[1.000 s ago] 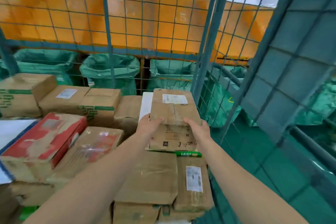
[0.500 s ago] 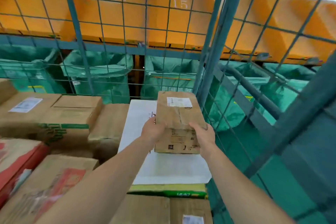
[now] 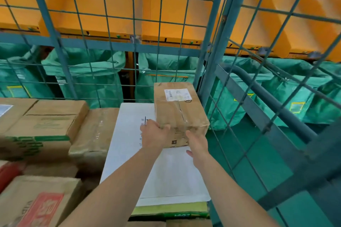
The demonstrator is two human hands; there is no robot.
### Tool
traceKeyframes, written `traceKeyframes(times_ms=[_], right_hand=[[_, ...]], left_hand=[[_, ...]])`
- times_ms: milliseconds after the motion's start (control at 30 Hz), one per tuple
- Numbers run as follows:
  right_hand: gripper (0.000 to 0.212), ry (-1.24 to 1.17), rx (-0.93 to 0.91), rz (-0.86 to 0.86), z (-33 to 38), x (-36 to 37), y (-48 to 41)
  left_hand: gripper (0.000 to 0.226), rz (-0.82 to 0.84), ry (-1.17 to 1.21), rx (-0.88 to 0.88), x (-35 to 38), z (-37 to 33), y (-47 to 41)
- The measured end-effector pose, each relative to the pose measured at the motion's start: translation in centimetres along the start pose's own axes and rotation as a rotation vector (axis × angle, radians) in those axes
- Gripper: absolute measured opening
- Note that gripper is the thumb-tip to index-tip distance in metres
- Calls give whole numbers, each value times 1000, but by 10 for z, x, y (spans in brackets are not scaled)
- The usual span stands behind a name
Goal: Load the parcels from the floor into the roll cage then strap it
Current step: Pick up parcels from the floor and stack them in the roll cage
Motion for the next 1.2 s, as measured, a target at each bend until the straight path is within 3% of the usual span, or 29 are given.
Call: traceKeyframes(times_ms=[100, 267, 367, 500, 633, 767, 867, 967, 1067, 1133, 1200], right_hand=[[27, 4, -34, 33, 9, 1, 2], [24, -4, 8, 85, 10, -4, 16], [12, -21, 6, 108, 17, -5, 34], [11, -32, -37, 112, 26, -6, 69], [7, -65, -94, 80, 34, -11, 119], [12, -109, -109, 4, 31, -22, 176], [51, -123, -148, -75, 15, -31, 223], [61, -125, -149, -191, -9, -41, 278], [57, -177, -125, -310, -36, -47, 345], [53, -221, -109, -376, -57, -50, 390], [51, -244, -105, -455, -82, -55, 432]], left_hand=[[27, 41, 11, 22, 2, 1, -3], [21, 63, 82, -1, -5, 1, 6], [2, 137, 108, 39, -12, -5, 24], [29, 246, 159, 120, -29, -20, 65], [17, 282, 180, 172, -52, -26, 100], [10, 315, 137, 195, -79, -12, 139], [5, 378, 137, 213, -98, 10, 172], [26, 476, 83, 182, -111, 38, 201], [45, 597, -28, 192, -126, 67, 235], [38, 671, -57, 219, -138, 88, 262], [11, 724, -113, 286, -151, 107, 292]])
Point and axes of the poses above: each hand's wrist, its own y-axis away from the middle knuckle, its own x-axis out of the palm, z = x × y, the point moved 5 cm from there along -y, towards the middle knuckle, and after that the axes turned 5 degrees about -x, right-handed, at the moved point
